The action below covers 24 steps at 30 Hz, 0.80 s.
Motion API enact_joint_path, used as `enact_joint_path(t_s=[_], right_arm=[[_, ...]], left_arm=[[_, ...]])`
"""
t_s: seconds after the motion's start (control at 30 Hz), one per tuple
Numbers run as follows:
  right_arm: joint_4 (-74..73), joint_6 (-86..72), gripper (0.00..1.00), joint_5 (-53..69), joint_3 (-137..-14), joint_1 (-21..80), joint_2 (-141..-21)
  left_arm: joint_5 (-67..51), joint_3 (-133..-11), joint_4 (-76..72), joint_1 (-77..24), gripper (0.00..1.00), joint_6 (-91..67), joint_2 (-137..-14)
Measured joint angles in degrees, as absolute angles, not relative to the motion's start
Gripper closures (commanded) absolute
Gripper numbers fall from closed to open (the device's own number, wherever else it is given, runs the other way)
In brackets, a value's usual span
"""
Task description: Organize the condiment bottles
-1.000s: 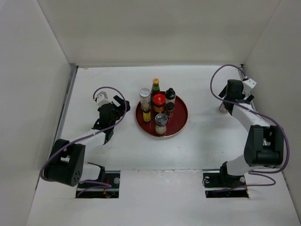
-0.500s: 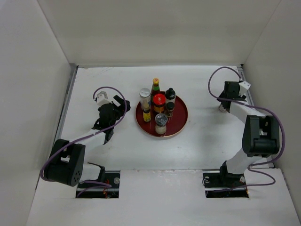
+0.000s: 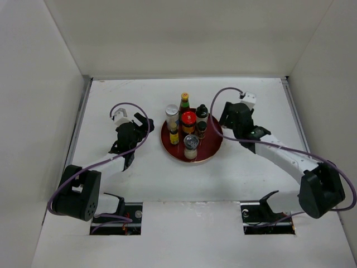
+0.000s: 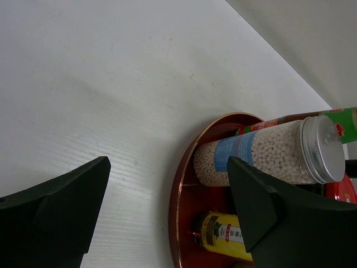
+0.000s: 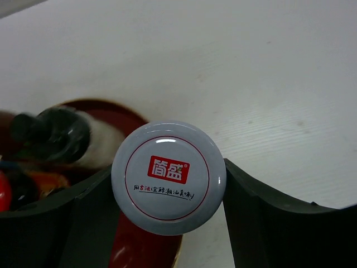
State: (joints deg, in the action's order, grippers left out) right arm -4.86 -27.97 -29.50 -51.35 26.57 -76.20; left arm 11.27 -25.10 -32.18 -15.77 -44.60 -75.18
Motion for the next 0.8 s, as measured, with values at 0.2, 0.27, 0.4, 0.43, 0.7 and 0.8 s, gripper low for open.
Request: enact_joint_path(t_s=[0.2, 0.27, 0.4, 0.43, 0.7, 0.8], right_arm=[[-4.6, -28.2, 0.46, -28.6, -51.3, 34.6, -80.6], [-4.5, -28.2, 0.46, -28.2, -51.2, 34.7, -82.6], [-4.1, -28.3, 0.45, -28.2, -51.1, 34.8, -85.6], [-4.0, -28.4, 0.44, -28.2, -51.1, 34.9, -86.1], [-2.2, -29.4, 0.28, -28.0, -49.7, 35.6, -87.8], [-1.7, -29.8, 0.15, -28.1, -49.6, 35.7, -87.7]], left_arm=[[11.3, -25.1, -32.2, -15.8, 0.14, -44.6, -75.2], [11.3, -25.1, -32.2, -15.8, 0.14, -44.6, -75.2], [11.3, -25.1, -32.2, -15.8, 0.14, -44.6, -75.2], [11.3, -25.1, -32.2, -15.8, 0.14, -44.6, -75.2], [11.3, -25.1, -32.2, -15.8, 0.14, -44.6, -75.2], [11.3, -25.1, -32.2, -15.8, 0.14, -44.6, -75.2]])
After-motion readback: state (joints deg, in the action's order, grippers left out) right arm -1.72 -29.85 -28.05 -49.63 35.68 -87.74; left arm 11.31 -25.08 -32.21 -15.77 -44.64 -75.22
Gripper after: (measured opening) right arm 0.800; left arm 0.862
